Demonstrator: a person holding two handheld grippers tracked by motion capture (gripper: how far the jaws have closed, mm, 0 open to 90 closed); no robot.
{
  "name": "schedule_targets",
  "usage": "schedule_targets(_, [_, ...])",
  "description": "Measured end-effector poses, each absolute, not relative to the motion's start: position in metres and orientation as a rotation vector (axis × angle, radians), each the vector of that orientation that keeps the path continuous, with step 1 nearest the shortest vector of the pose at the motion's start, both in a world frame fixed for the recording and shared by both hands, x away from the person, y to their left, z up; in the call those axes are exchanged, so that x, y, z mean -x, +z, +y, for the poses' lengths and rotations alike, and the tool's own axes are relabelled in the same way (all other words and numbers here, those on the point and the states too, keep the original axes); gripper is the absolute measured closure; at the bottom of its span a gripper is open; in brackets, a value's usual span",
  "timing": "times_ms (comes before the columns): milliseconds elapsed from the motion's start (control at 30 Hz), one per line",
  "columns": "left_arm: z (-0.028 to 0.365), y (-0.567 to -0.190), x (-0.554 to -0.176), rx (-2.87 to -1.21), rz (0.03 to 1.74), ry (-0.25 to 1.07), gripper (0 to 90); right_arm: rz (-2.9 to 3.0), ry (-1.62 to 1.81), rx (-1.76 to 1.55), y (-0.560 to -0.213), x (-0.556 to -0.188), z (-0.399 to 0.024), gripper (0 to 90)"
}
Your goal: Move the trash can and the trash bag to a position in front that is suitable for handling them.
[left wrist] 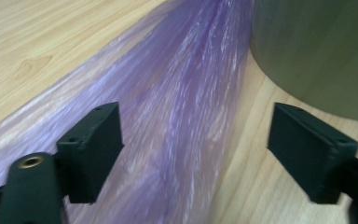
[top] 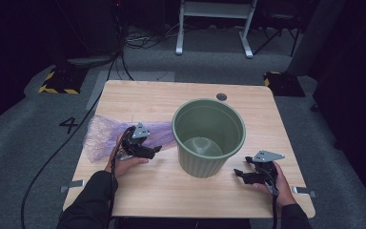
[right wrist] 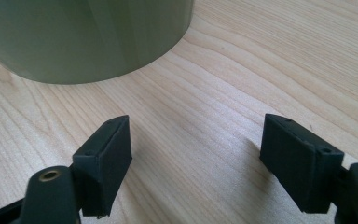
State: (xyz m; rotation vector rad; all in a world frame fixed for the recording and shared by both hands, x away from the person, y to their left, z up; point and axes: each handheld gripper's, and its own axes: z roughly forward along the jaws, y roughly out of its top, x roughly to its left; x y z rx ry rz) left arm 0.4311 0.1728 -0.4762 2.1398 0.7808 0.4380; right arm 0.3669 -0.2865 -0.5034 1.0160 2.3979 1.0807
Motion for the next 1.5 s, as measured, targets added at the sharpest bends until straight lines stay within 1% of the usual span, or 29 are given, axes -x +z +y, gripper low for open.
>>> schedule_targets(167, [0.169,-0.488,-0.446,-2.160,0.823,0.413,16.0,2.399,1.081,-1.013,-0.503,-0.367,-0.286,24.5])
schedule_targets(200, [0.169,-0.488,-0.446,-2.160,0.823,0.413,16.6,2.399,1.081,-1.012,-0.503,-0.367,-0.286,24.5])
schedule_targets(233, [0.169,-0.491,-0.449,-2.182,0.851,0.416,19.1,2.400,1.081,-1.010,-0.503,-0.367,-0.286,24.4])
schedule_targets(300, [0.169,-0.494,-0.451,-2.183,0.878,0.398,26.0,2.399,1.080,-1.010,-0.503,-0.367,-0.286,24.4])
schedule_targets(367, [0.169,-0.495,-0.452,-2.196,0.902,0.406,36.0,2.399,1.080,-1.011,-0.503,-0.367,-0.286,24.4])
schedule_targets(433, [0.169,-0.497,-0.454,-2.205,0.926,0.388,42.6,2.398,1.080,-1.012,-0.503,-0.367,-0.286,24.4])
schedule_targets(467, [0.170,-0.497,-0.454,-2.201,0.928,0.370,46.7,2.399,1.080,-1.012,-0.503,-0.367,-0.286,24.4])
schedule_targets(533, [0.172,-0.496,-0.453,-2.208,0.916,0.366,52.9,2.398,1.080,-1.012,-0.503,-0.367,-0.286,24.4])
schedule_targets(600, [0.174,-0.496,-0.451,-2.203,0.911,0.365,61.2,2.398,1.080,-1.013,-0.503,-0.367,-0.286,24.4])
schedule_targets(733, [0.179,-0.496,-0.448,-2.196,0.918,0.361,74.0,2.398,1.080,-1.013,-0.503,-0.367,-0.286,24.4])
schedule_targets(867, [0.183,-0.497,-0.447,-2.172,0.939,0.351,82.8,2.399,1.080,-1.012,-0.503,-0.367,-0.286,24.4])
schedule_targets(1033, [0.184,-0.498,-0.444,-2.168,0.925,0.393,86.8,2.399,1.080,-1.013,-0.503,-0.367,-0.286,24.4])
schedule_targets(1133, [0.188,-0.494,-0.442,-2.131,0.922,0.409,88.3,2.399,1.080,-1.013,-0.503,-0.367,-0.286,24.3])
schedule_targets(1333, [0.199,-0.489,-0.440,-2.041,0.944,0.416,88.5,2.399,1.080,-1.014,-0.503,-0.367,-0.286,24.3])
schedule_targets(1500, [0.202,-0.487,-0.440,-2.026,0.946,0.424,88.7,2.399,1.080,-1.014,-0.503,-0.367,-0.286,24.3])
